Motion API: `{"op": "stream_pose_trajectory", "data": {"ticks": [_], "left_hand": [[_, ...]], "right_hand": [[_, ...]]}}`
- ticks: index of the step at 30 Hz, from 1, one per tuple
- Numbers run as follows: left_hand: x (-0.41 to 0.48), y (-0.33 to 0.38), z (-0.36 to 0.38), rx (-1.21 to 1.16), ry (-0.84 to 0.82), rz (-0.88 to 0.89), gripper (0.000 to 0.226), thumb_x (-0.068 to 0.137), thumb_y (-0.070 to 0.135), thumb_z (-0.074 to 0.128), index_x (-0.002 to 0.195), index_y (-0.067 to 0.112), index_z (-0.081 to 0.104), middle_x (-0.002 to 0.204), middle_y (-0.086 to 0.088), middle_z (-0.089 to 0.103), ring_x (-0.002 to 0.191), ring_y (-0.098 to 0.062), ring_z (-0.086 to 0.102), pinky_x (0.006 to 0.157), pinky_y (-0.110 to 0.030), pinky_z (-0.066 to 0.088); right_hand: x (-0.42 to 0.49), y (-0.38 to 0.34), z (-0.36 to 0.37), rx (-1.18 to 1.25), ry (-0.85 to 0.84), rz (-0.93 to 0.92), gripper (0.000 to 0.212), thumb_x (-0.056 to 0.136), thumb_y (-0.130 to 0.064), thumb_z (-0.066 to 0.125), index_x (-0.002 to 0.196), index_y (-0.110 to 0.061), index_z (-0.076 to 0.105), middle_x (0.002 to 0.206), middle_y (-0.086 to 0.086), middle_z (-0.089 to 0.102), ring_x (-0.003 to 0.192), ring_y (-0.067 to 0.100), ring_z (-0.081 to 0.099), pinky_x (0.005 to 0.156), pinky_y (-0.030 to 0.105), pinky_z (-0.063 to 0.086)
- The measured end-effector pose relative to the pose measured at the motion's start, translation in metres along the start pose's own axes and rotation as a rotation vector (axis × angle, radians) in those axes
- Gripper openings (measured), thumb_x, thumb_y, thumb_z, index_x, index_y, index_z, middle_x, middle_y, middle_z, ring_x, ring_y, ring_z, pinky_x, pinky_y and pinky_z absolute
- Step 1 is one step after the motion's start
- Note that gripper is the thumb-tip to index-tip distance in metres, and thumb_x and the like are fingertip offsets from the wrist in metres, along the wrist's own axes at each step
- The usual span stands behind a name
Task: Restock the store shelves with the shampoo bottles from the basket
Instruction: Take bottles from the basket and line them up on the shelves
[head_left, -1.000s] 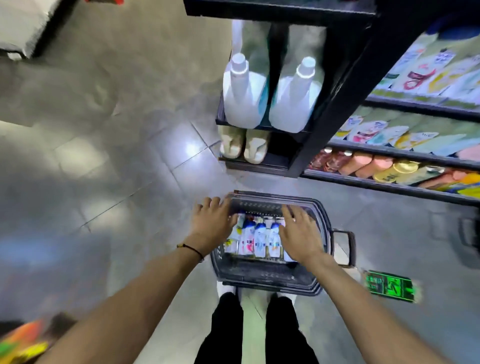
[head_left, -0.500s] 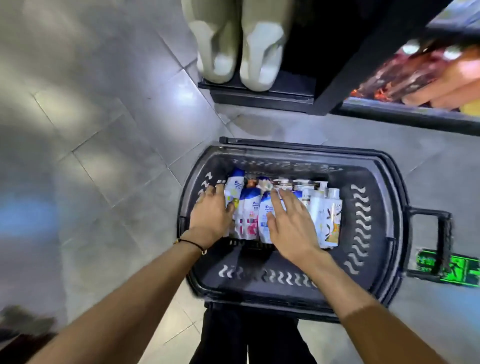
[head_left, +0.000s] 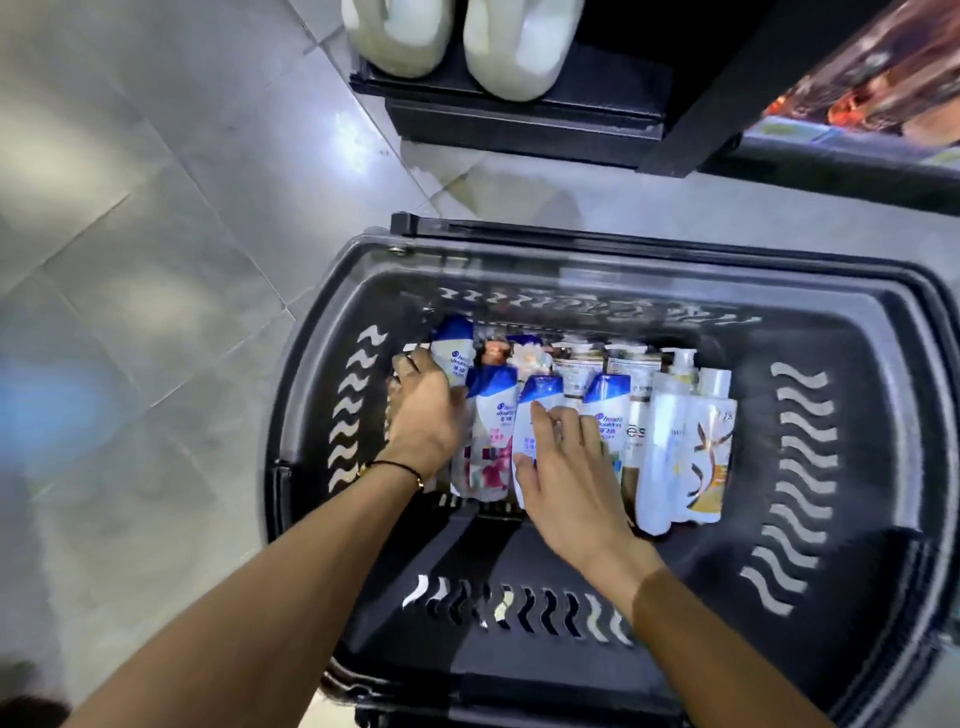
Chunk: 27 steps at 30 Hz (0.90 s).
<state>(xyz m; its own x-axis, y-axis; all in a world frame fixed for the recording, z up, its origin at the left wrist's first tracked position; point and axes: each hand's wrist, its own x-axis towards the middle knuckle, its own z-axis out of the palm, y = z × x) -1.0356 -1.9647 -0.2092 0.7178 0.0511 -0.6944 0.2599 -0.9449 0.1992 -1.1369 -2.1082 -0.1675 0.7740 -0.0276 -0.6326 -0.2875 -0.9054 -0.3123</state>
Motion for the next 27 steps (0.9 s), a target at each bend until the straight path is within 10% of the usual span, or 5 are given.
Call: {"op": "stream_pose_trajectory", "data": {"ticks": [4,12,20,27], "left_hand": [[-0.028,-0.007,-0.024,-0.098,-0.019,0.05,0.056,0.098,0.026,0.061,0.136,-0.01,0.042,0.144,-0.026,0.038,0.135,-0.046,0.038,0.114,-0.052,0.033],[-0.113,-0.036,-0.085,-0.542,-0.017,0.245,0.031,0.097,0.031,0.067,0.108,0.041,0.039,0.102,0.017,0.066,0.089,-0.003,0.067,0.07,-0.015,0.051],[-0.12,-0.055,-0.098,-0.895,-0.127,0.179,0.033,0.094,0.013,0.07,0.117,0.023,0.048,0.097,0.009,0.075,0.083,-0.008,0.072,0.069,-0.019,0.056],[-0.119,-0.063,-0.094,-1.082,-0.072,0.107,0.037,0.088,0.008,0.076,0.115,0.018,0.052,0.104,-0.005,0.075,0.09,-0.02,0.074,0.071,-0.028,0.061]], "right_hand": [[0.017,0.0,-0.002,-0.071,-0.007,-0.029,0.072,0.102,-0.044,0.052,0.159,-0.015,0.02,0.148,0.009,0.032,0.135,0.03,0.029,0.11,0.041,0.036],[0.074,-0.01,0.002,-0.283,-0.078,-0.01,0.096,0.08,-0.041,0.077,0.156,-0.022,0.021,0.153,0.018,0.029,0.138,0.038,0.02,0.108,0.054,0.023],[0.069,-0.01,0.025,-0.147,0.146,-0.112,0.082,0.072,-0.043,0.085,0.14,-0.027,0.042,0.124,0.004,0.062,0.125,0.03,0.036,0.088,0.044,0.017],[0.047,-0.024,0.042,0.788,0.18,-0.044,0.057,0.088,-0.017,0.079,0.135,-0.022,0.046,0.123,-0.003,0.056,0.102,0.009,0.053,0.084,0.024,0.046]]}}
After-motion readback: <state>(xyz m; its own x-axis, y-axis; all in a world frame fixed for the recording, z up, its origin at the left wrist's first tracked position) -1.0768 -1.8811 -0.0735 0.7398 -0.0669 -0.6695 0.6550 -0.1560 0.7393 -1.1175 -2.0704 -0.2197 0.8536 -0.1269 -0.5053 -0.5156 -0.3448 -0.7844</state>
